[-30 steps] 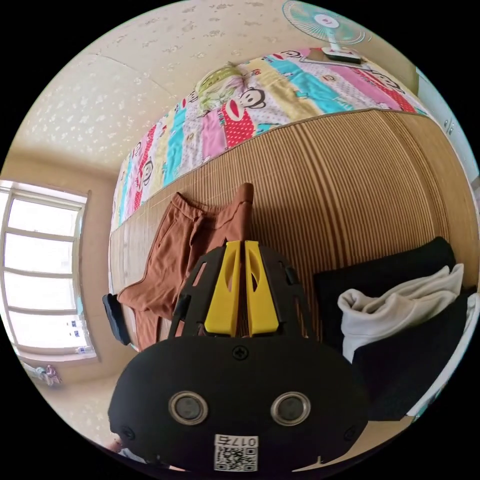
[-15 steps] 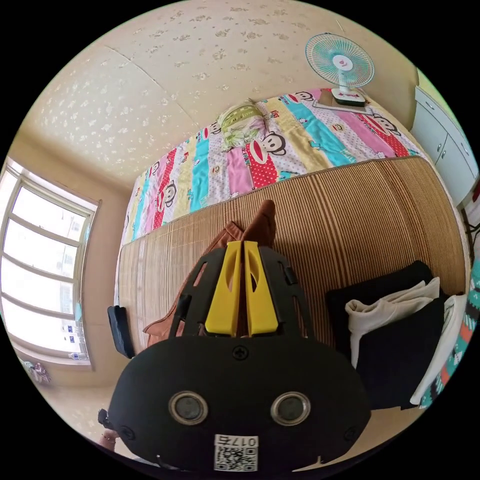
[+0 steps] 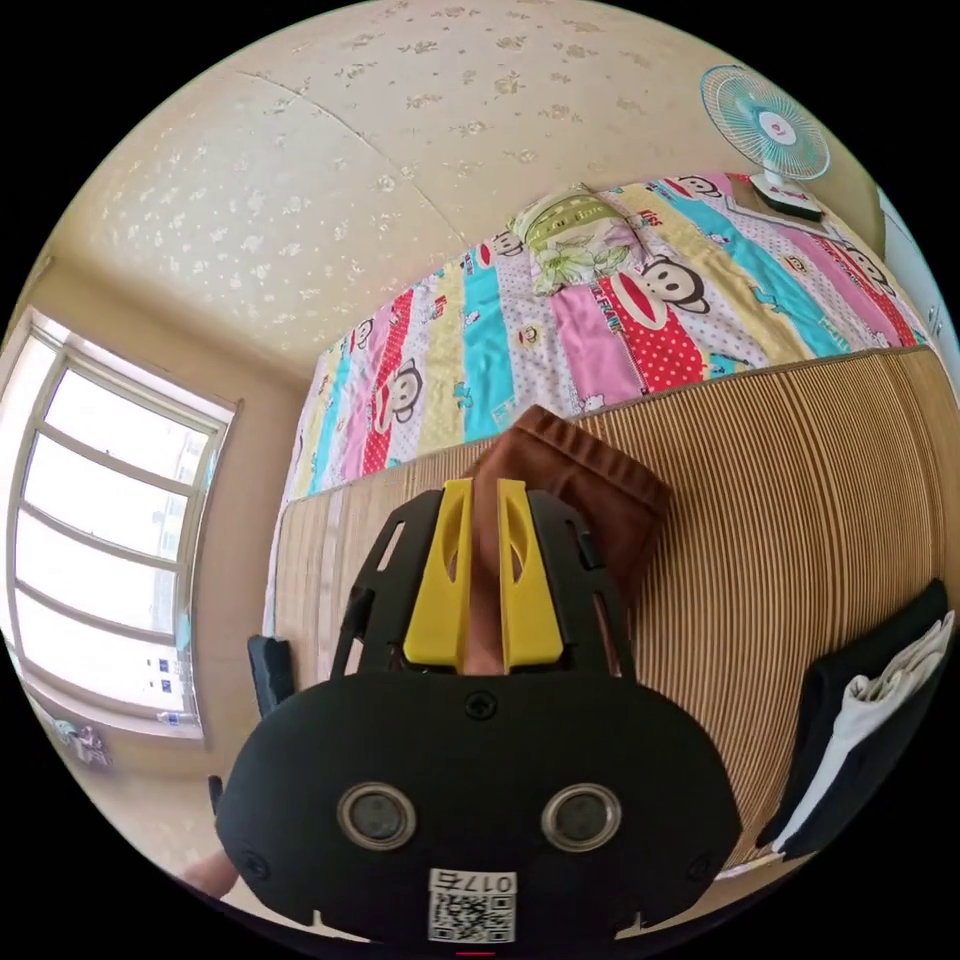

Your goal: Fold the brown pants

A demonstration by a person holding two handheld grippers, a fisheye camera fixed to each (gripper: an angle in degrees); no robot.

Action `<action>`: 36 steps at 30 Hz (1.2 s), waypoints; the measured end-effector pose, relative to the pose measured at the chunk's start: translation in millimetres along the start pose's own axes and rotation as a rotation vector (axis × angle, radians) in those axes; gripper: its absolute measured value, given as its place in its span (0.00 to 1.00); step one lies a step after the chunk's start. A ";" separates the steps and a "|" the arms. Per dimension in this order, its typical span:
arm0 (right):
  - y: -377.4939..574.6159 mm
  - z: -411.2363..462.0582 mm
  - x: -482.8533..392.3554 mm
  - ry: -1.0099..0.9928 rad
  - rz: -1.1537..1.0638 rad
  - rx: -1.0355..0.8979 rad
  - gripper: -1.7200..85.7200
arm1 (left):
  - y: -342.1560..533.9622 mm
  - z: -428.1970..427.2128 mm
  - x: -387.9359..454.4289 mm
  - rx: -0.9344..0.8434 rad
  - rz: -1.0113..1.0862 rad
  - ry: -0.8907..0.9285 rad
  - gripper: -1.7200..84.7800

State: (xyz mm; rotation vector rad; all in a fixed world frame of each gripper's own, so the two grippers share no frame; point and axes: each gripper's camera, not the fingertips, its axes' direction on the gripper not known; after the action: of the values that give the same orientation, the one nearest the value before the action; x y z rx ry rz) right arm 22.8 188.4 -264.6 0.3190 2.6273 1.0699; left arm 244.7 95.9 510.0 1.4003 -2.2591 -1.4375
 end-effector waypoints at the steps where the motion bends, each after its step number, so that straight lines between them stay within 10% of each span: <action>1: 19.7 7.5 14.4 0.037 -0.030 -0.057 0.05 | 10.6 12.7 -13.6 -0.028 -0.037 0.031 0.10; 15: 363.2 44.0 132.4 -0.063 0.357 -0.509 0.06 | 56.2 161.7 -34.1 -0.316 -0.267 0.282 0.14; 21: 386.8 38.7 109.0 -0.122 0.379 -0.561 0.05 | 46.7 110.7 2.7 -0.420 -0.039 0.182 0.05; 26: 352.4 26.6 84.8 -0.083 0.266 -0.592 0.05 | 74.3 -49.2 0.3 -0.063 0.120 0.500 0.03; 30: 337.9 15.7 77.3 -0.072 0.253 -0.587 0.05 | 122.9 -129.8 -10.4 0.071 0.138 0.283 0.02; 36: 348.8 11.5 74.1 -0.031 0.275 -0.646 0.05 | 168.3 -76.9 -122.6 -0.077 -0.420 0.037 0.02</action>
State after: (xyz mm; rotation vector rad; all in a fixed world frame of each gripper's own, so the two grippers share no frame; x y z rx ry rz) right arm -9.2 462.8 -39.0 0.5425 2.0911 1.8972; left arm 248.0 157.6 723.1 1.9402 -1.9385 -1.5686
